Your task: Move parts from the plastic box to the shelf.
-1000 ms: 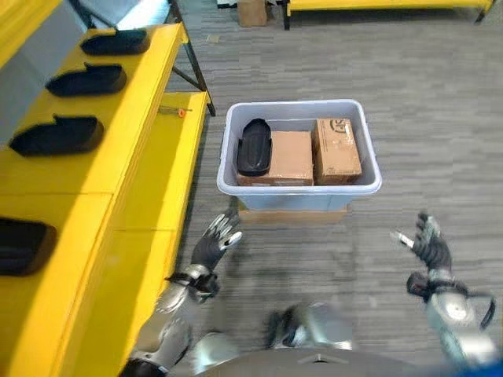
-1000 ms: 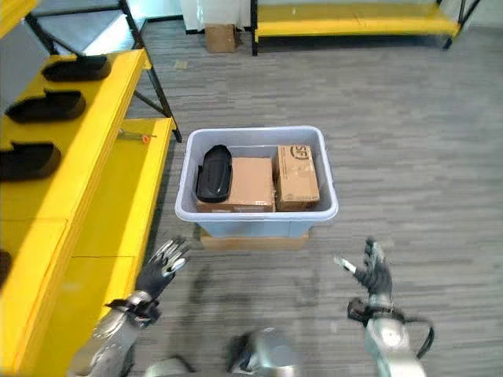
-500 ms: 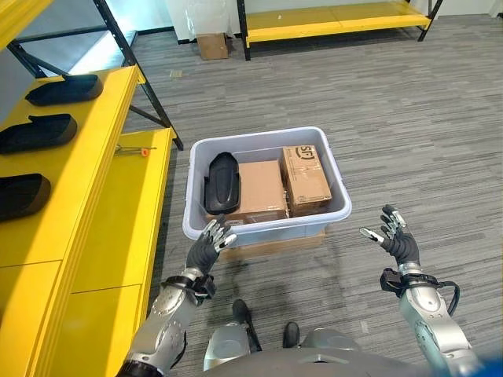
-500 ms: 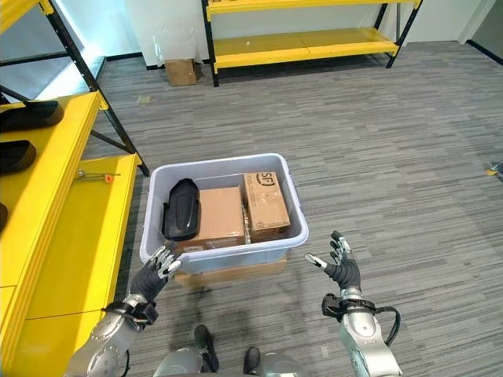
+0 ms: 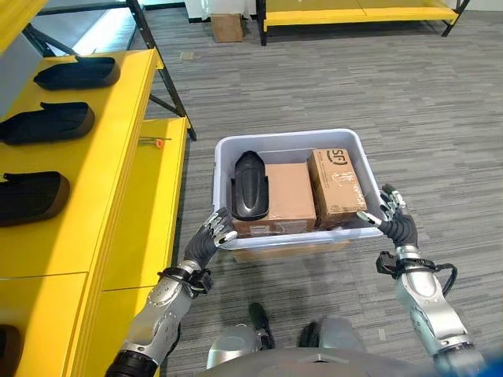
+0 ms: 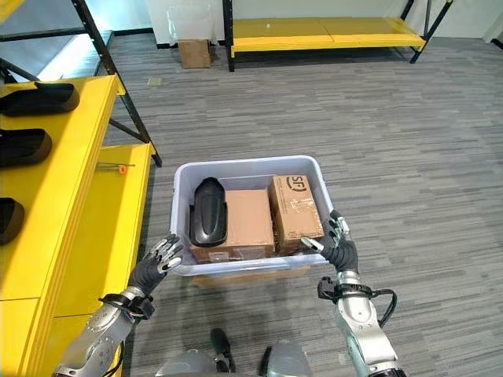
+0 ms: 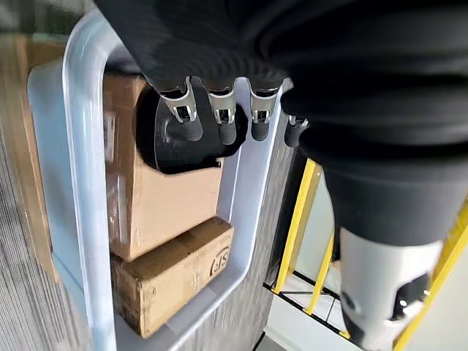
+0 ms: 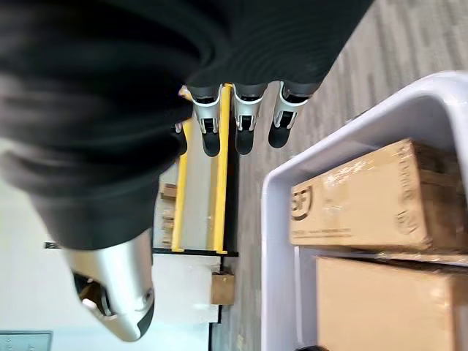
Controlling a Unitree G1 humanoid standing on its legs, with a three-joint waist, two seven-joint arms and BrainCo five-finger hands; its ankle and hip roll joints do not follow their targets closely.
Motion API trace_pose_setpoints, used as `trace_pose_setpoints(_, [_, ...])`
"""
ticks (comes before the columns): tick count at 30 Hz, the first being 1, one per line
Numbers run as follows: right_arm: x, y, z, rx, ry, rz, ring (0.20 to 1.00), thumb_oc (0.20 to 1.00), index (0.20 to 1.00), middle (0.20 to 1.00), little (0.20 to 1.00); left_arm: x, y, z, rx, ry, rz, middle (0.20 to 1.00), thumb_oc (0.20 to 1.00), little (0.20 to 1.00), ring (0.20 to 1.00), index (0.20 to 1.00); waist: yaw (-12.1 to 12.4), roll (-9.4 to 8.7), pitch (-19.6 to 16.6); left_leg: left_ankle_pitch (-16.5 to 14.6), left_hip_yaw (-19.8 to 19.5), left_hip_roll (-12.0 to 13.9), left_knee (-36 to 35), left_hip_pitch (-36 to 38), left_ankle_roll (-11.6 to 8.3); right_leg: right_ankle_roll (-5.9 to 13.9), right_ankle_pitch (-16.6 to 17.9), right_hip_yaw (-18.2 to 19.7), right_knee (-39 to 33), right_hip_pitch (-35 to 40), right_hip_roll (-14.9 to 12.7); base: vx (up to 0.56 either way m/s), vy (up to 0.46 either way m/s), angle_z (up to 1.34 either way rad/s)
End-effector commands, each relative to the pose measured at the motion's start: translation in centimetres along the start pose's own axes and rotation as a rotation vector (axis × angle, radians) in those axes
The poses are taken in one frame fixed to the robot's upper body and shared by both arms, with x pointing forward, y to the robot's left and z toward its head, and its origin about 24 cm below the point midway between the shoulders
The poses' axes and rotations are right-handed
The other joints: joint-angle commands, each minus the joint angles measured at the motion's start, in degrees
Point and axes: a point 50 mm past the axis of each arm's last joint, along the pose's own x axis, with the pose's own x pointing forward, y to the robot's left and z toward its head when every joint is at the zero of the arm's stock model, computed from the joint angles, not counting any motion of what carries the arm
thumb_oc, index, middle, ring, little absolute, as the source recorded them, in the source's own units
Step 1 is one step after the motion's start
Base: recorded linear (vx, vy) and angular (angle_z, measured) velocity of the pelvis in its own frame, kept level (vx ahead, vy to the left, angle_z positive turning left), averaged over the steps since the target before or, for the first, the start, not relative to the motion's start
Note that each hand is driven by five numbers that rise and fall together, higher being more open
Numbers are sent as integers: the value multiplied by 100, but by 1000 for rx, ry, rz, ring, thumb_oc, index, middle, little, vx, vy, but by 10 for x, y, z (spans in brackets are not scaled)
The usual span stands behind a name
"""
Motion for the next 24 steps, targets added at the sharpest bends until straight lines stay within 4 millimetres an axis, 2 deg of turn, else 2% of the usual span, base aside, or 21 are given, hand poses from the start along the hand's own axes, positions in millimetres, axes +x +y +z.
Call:
trace_pose_setpoints(1, [0,0,11,14,-69,-20,1000,1000,1000,1000,1000,-6,1,11,29,-54,2,1000,1000,1000,1000,1000,70,-19,-193,-318,-166,88,-70,-41,-341,-80,465,-363,-1178,211,31,91,-74,-13])
trace_pose_setpoints(2, [0,1,12,11,-79,-13,1000,1000,1000,1000,1000,-6,2,11,31,-55,7,1000,1000,1000,1000,1000,77,-32,-183,-337,-126,106,-70,-10,-377,-78,588,-463,-1565,259,-42,70,-141,-15])
trace_pose_setpoints(4, [1,3,14,19,-90,-10,1000,1000,1000,1000,1000,-1,1,14,41,-61,19,1000,1000,1000,1000,1000,48,-113,-131,-471,-41,119,-55,94,-462,-35,1161,-614,-3087,355,-185,121,-265,-15])
trace_pose_setpoints(5, [0,3,13,25,-84,-19,1000,1000,1000,1000,1000,2,0,14,52,-58,26,1000,1000,1000,1000,1000,13,-164,-113,-539,-44,99,-40,140,-462,12,1477,-515,-3496,355,-217,112,-254,-22])
trace_pose_setpoints(7, [-1,3,10,35,-73,-32,1000,1000,1000,1000,1000,4,-1,14,64,-57,33,1000,1000,1000,1000,1000,-34,-205,-63,-656,-30,108,1,196,-441,81,1842,-333,-3568,204,-352,73,-216,-17])
trace_pose_setpoints(9, [-3,2,7,48,-59,-31,1000,1000,1000,1000,1000,4,-4,10,58,-60,30,1000,1000,1000,1000,1000,-35,-189,-49,-651,74,217,71,220,-486,67,1666,-466,-3784,312,-384,89,-228,9])
trace_pose_setpoints(10, [-3,2,6,52,-52,-32,1000,1000,1000,1000,1000,4,-5,9,61,-61,27,1000,1000,1000,1000,1000,-12,-183,-52,-643,109,236,107,220,-501,54,1688,-571,-3847,391,-410,103,-183,12])
trace_pose_setpoints(14, [-4,1,-2,38,-1,-49,1000,1000,1000,1000,1000,1,-3,9,58,-71,38,1000,1000,1000,1000,1000,79,-144,-69,-657,208,306,307,209,-513,-38,1525,-873,-3755,595,-424,133,-185,-5])
trace_pose_setpoints(19, [-6,-7,-7,16,23,-80,1000,1000,1000,1000,1000,-4,-3,14,51,-95,25,1000,1000,1000,1000,1000,148,-116,-126,-620,252,450,552,120,-570,-320,871,-1078,-3846,940,-132,141,-199,-6])
trace_pose_setpoints(20, [-5,-8,-5,11,9,-84,1000,1000,1000,1000,1000,-5,-1,15,51,-98,33,1000,1000,1000,1000,1000,149,-112,-149,-640,295,521,691,88,-588,-417,632,-1128,-3829,1038,-31,229,-317,0])
trace_pose_setpoints(22, [-4,-9,-1,-5,-16,-86,1000,1000,1000,1000,1000,-5,0,17,49,-107,41,1000,1000,1000,1000,1000,147,-102,-156,-643,305,591,803,56,-610,-511,472,-1130,-3771,1097,45,184,-261,3])
trace_pose_setpoints(24, [-2,-9,6,-30,-64,-86,1000,1000,1000,1000,1000,-6,1,28,51,-184,55,1000,1000,1000,1000,1000,141,-99,-136,-694,297,660,979,-9,-625,-596,320,-1125,-3696,1132,105,137,-215,1])
